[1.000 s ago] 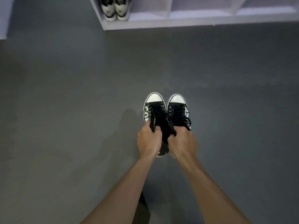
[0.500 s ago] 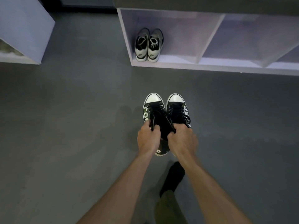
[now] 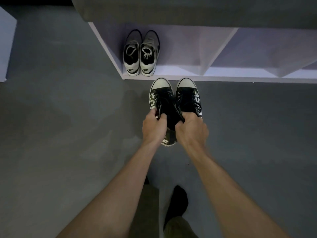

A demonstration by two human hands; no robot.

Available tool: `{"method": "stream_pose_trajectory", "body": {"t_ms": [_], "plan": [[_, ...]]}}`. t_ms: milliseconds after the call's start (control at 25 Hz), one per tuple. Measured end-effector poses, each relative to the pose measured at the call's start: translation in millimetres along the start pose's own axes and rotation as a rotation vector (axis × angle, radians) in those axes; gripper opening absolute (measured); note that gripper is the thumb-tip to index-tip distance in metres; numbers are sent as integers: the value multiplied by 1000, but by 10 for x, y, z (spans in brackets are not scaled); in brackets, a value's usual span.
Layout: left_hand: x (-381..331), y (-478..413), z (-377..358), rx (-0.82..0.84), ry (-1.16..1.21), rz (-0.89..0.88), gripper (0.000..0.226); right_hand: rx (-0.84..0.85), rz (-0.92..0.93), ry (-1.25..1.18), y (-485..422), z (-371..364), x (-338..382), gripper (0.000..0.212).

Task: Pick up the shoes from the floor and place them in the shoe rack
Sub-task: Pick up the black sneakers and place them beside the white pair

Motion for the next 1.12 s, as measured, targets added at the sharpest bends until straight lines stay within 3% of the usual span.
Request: {"method": "stream_pose_trajectory", "body": {"t_ms": [280, 600, 960, 1120], "plan": [[-132, -1150, -309, 93, -13, -38, 27, -56, -24, -2, -1034, -237, 382, 14], [-6, -2567, -803, 59, -16, -121, 41, -153, 45, -72, -2378, -850, 593, 19], [-165, -3441, -1105, 52, 52, -268, 39, -261, 113, -146, -3140, -987, 840, 22], [-254, -3679, -1198, 117, -43, -278, 44, -258, 93, -139, -3375, -1035, 912, 22]]}}
Point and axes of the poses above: each hand's wrist, its own y-axis away from the middle knuckle, its own z-axis out of the back of the hand, x = y × z, the point moved 8 cm from there along -y, towards the middle knuckle, and after that the axes turned 9 degrees about -z, right-handed, at the moved point
